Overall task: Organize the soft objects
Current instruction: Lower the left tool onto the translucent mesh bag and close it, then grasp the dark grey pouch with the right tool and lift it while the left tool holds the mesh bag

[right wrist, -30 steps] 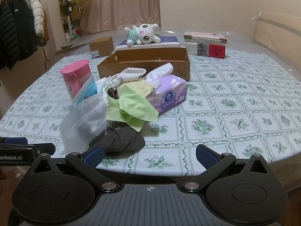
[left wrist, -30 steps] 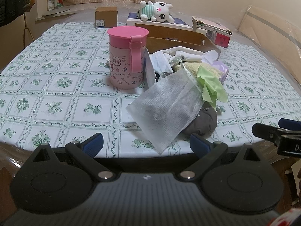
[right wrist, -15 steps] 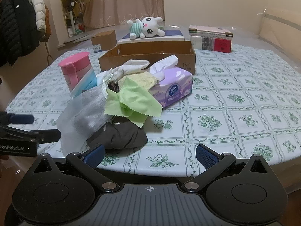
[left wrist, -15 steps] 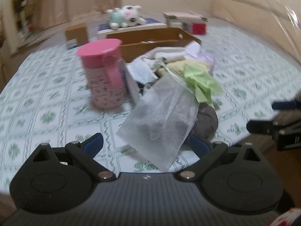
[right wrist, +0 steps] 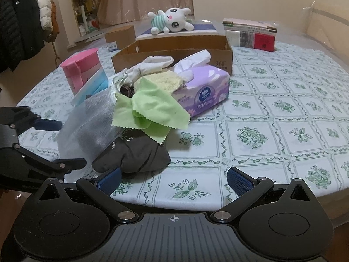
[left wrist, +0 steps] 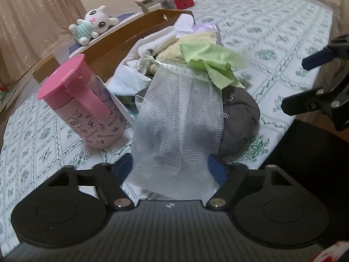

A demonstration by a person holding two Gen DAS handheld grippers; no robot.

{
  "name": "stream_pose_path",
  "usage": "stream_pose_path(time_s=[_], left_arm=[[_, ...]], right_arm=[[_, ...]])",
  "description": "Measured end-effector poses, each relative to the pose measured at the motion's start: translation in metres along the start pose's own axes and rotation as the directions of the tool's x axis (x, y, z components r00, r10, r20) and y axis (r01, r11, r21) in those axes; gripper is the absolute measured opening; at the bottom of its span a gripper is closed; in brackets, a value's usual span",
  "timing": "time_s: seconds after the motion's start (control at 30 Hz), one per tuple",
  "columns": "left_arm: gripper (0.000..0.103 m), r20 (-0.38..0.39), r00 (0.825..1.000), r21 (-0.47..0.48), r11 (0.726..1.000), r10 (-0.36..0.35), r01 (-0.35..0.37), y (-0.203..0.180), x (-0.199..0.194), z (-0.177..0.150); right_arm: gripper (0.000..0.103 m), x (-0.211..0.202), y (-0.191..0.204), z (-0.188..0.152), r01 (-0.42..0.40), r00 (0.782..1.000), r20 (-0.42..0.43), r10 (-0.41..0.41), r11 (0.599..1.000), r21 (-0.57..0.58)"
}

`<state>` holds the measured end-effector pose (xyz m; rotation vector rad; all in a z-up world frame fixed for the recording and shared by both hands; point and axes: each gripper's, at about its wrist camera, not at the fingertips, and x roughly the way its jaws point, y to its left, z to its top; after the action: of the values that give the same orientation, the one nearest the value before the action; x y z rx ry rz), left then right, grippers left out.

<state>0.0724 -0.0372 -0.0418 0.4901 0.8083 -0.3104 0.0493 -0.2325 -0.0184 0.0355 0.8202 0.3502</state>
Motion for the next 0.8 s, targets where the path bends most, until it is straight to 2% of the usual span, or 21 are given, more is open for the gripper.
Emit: stream_pose_path(time_s=[0.03,0.13,0.2,0.23,0.47,0.57,0.67,0.8], left_arm=[[0.067,-0.002,1.0,0.007,1.0,-0.004,0.004,0.0,0.001,0.0],[0.053,-0.01,1.0,0.018,1.0,-0.01,0.01,0.0,0.003,0.0],[0.039,-0.018,1.0,0.022,1.0,-0.012,0.012,0.001,0.005,0.0],[0.036,-0.023,1.0,0.022,1.0,-0.013,0.013,0.001,0.006,-0.001],[0.006,-0.007,0.999,-0.029,0.999,-0.033,0.033,0.007,0.002,-0.003],[0.001,0.004,0.999,-0.053,0.997,-0.047,0.047,0.01,0.0,-0.004],[0.0,0.02,0.998,-0.084,0.994,-0.062,0.064,0.014,-0.004,-0.006],[0.0,0.077,0.992,-0.189,0.975,-0.1,0.112,0.029,-0.015,-0.007]], right_arm=[[0.103,0.001,0.0,0.0,-0.003,1.0,-0.001,0.003,1.0,0.0],[0.102,0.005,0.001,0.0,-0.015,1.0,-0.004,0.015,1.0,-0.002],[0.102,0.007,0.003,0.001,-0.023,1.0,-0.004,0.023,1.0,-0.007],[0.102,0.008,0.005,0.001,-0.026,1.0,-0.004,0.026,1.0,-0.01],[0.102,0.011,0.009,0.003,-0.034,0.999,0.001,0.034,0.999,-0.023],[0.102,0.013,0.009,0.003,-0.034,0.999,-0.004,0.034,0.999,-0.023],[0.102,0.014,0.011,0.002,-0.038,0.999,-0.007,0.038,0.999,-0.026],[0.102,0.015,0.013,0.002,-0.048,0.999,-0.003,0.048,0.998,-0.031]])
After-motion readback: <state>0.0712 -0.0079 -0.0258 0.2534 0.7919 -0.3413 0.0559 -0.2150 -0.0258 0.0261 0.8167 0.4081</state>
